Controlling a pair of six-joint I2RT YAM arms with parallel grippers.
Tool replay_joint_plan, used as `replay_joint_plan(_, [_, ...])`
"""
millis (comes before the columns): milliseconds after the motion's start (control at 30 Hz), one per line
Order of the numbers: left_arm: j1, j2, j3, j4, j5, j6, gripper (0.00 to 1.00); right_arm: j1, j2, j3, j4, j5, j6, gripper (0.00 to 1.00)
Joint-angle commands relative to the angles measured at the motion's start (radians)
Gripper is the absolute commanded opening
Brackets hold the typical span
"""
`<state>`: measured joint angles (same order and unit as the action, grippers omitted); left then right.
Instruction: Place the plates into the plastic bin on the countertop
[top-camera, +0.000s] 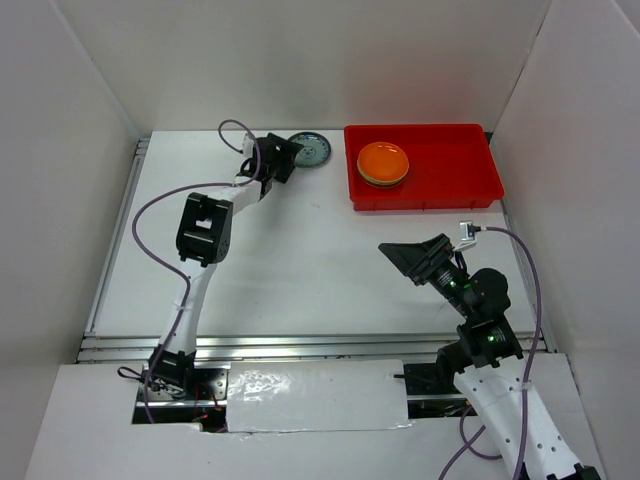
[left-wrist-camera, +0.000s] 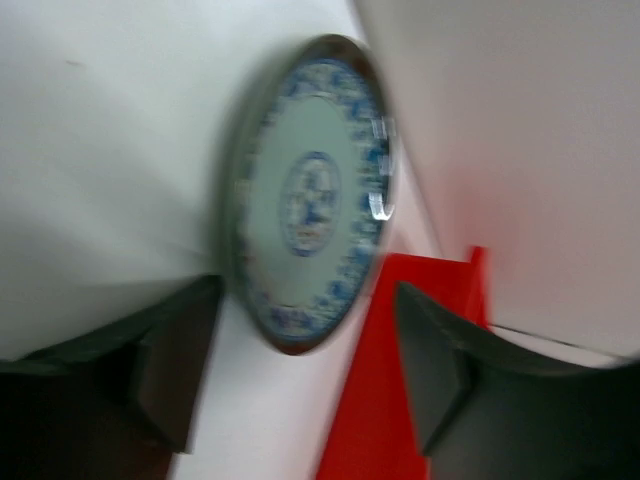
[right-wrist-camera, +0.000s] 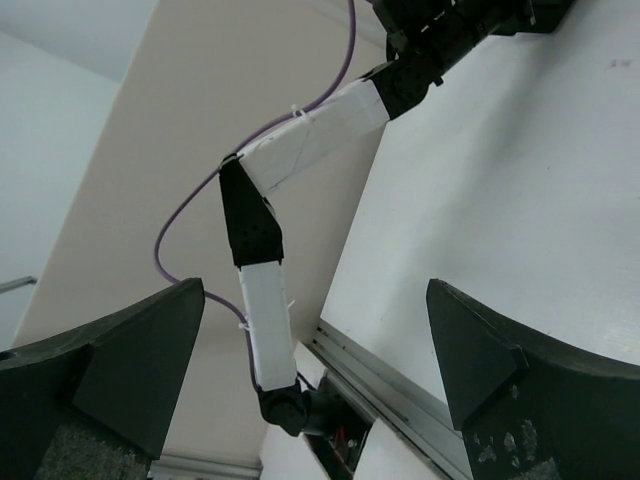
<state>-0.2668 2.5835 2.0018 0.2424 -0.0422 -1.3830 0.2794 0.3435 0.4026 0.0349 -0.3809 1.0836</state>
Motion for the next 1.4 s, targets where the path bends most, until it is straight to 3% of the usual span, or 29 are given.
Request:
replay_joint_plan(0, [-0.011, 0.101, -0.009, -0.202, -0.11, -0.043, 0.77, 0.009, 0.0, 0.059, -0.05, -0.016, -0.01, 1.0])
replay_joint_plan(100, [-0.012, 0.112, 0.006, -0.212, -0.12, -0.05, 0.56, 0.007, -0.004, 0.074, -0.061, -0.03, -0.016, 1.0])
replay_joint_plan(233, [-0.012, 0.104, -0.001, -0.213, -0.136, -0.062, 0.39, 0.001, -0.014, 0.078, -0.066, -0.027, -0.031, 1.0])
replay_joint_plan(300, [-0.012, 0.098, -0.009, -0.207, -0.134, -0.067, 0.16, -0.008, -0.009, 0.081, -0.072, -0.033, -0.04, 1.0])
replay_joint_plan(400, [-0.011, 0.055, -0.046, -0.195, -0.142, -0.065, 0.0, -0.022, 0.0, 0.081, -0.079, -0.046, -0.05, 1.0])
replay_joint_plan(567, [-0.012, -0.155, -0.299, -0.074, -0.215, -0.047, 0.0, -0.039, 0.005, 0.061, -0.073, -0.05, -0.059, 1.0])
replay_joint_plan(700, [-0.02, -0.476, -0.521, -0.081, -0.248, 0.053, 0.0, -0.042, 0.064, 0.021, 0.015, -0.021, -0.102, 1.0])
replay_joint_plan(833, [-0.046, -0.704, -0.642, -0.225, -0.219, 0.173, 0.0, -0.029, 0.337, 0.038, 0.155, 0.004, -0.188, 1.0])
replay_joint_plan(1000, [-0.087, -1.018, -0.906, -0.193, -0.092, 0.262, 0.0, -0.011, 0.644, 0.189, 0.272, -0.003, -0.246, 1.0])
replay_joint_plan(1167, [-0.173, -1.244, -1.006, -0.239, -0.051, 0.341, 0.0, 0.032, 0.842, 0.33, 0.287, -0.038, -0.283, 1.0])
replay_joint_plan(1367, [-0.209, -1.405, -1.058, -0.354, -0.038, 0.358, 0.0, 0.078, 0.861, 0.266, 0.451, -0.093, -0.238, 1.0])
